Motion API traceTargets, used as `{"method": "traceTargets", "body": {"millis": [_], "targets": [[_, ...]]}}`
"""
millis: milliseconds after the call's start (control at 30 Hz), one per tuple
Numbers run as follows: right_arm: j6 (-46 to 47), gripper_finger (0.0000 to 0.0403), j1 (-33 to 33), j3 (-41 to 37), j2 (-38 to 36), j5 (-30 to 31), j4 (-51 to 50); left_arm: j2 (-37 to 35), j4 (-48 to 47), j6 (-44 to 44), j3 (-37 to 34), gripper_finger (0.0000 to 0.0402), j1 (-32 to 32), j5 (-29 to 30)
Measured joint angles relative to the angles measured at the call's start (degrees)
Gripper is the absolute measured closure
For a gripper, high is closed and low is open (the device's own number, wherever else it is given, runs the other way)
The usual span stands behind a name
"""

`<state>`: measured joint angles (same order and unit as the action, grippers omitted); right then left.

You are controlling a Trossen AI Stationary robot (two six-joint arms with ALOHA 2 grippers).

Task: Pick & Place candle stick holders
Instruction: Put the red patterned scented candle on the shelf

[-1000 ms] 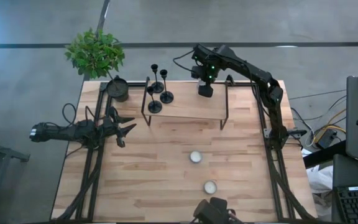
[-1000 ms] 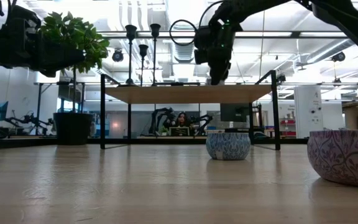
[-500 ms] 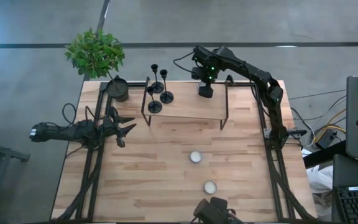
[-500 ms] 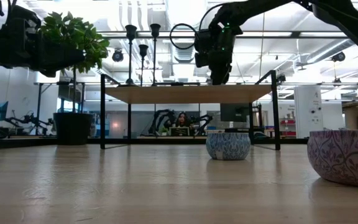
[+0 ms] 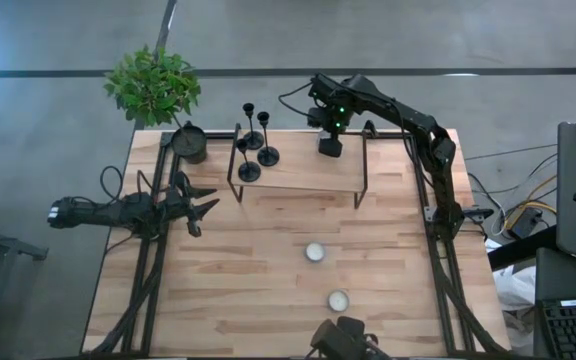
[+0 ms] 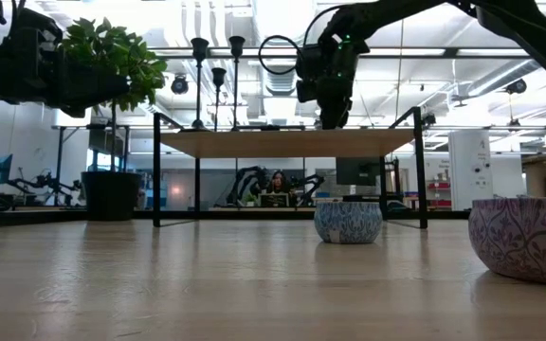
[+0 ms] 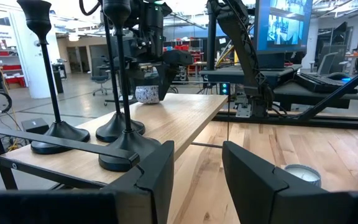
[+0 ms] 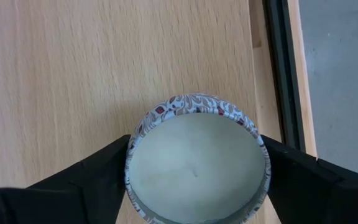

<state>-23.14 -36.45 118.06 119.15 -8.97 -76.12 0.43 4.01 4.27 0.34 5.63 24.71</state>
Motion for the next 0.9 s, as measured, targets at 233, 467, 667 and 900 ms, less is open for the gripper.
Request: {"method": "traceTargets", "body": {"millis": [233,467,667,900], "targets": [[0.09,0.0083,0.02,-0.59,0.00,0.02,-0.01,0.00,0.02,0.00,0.00,0.0259,0.02,0.00],[0.00,0.0091,0.05,-1.05,0.00,0.02,0.02,-0.01,0.02,0.00,0.00,0.0259,0.01,0.00],[0.07,0.0079,0.07,-1.12,0.00,1.03,0.00,-0.02,0.02,0.00,0.00,0.0259,0.02,0.00],[-0.23,0.0049,0.04,-1.14,0.00,3.23,0.04,0.00,0.02,0.00,0.00,0.0259,0.00,0.00]]}}
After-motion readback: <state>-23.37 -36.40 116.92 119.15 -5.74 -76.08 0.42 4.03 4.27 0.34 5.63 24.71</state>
